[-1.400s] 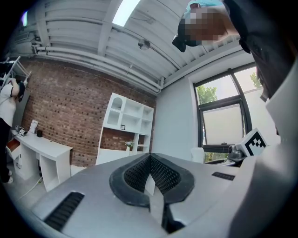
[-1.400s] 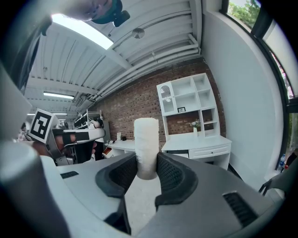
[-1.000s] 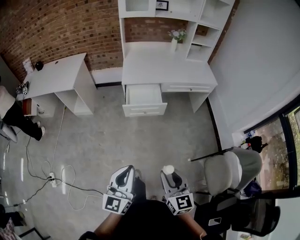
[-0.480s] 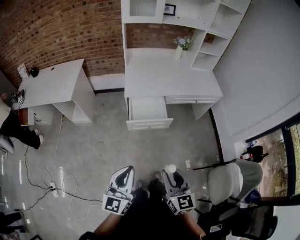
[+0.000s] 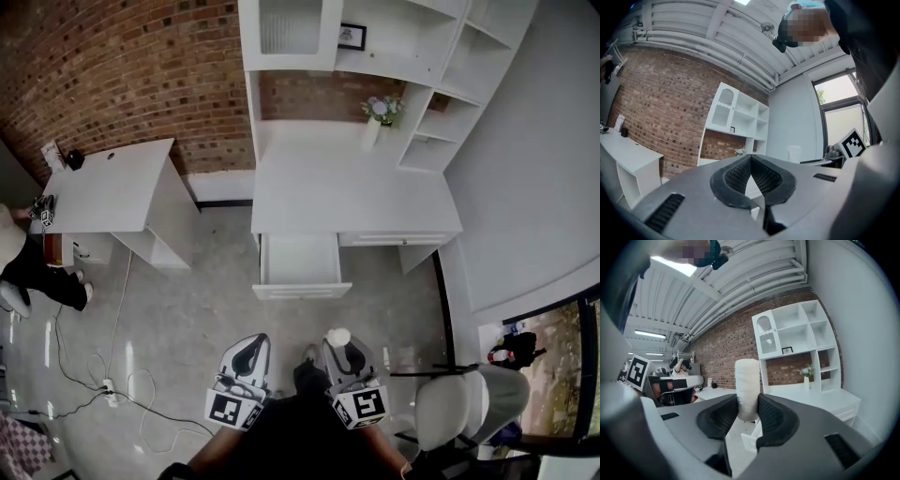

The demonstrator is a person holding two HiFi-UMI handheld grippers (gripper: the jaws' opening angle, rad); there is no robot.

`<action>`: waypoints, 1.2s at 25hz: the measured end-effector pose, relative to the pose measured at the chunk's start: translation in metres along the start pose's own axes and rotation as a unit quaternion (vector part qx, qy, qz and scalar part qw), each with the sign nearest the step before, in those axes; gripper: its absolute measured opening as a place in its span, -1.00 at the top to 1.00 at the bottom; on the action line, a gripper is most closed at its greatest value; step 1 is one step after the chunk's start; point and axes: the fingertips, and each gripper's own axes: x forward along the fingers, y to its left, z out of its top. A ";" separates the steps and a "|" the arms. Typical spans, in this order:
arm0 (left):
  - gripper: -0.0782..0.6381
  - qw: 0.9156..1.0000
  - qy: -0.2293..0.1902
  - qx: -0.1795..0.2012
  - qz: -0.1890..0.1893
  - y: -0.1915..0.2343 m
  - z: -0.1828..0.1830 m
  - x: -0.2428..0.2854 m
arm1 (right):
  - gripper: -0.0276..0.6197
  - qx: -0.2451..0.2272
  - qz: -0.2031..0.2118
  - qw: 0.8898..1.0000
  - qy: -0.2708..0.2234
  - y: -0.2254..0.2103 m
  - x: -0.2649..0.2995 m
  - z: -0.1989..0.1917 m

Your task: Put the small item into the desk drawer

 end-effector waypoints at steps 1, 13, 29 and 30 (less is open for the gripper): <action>0.73 1.000 -0.002 0.003 0.002 0.003 0.002 0.018 | 0.48 -0.005 0.005 1.000 -0.004 -0.014 0.013 0.005; 0.73 1.000 -0.008 0.014 0.011 0.025 0.021 0.145 | 0.47 0.010 0.016 1.000 0.019 -0.119 0.117 0.016; 0.73 0.999 0.017 -0.035 -0.016 0.121 0.003 0.278 | 0.47 0.021 -0.011 0.988 0.150 -0.187 0.276 -0.079; 0.73 0.999 0.020 -0.037 -0.019 0.125 0.000 0.286 | 0.47 0.019 -0.014 0.985 0.173 -0.194 0.283 -0.095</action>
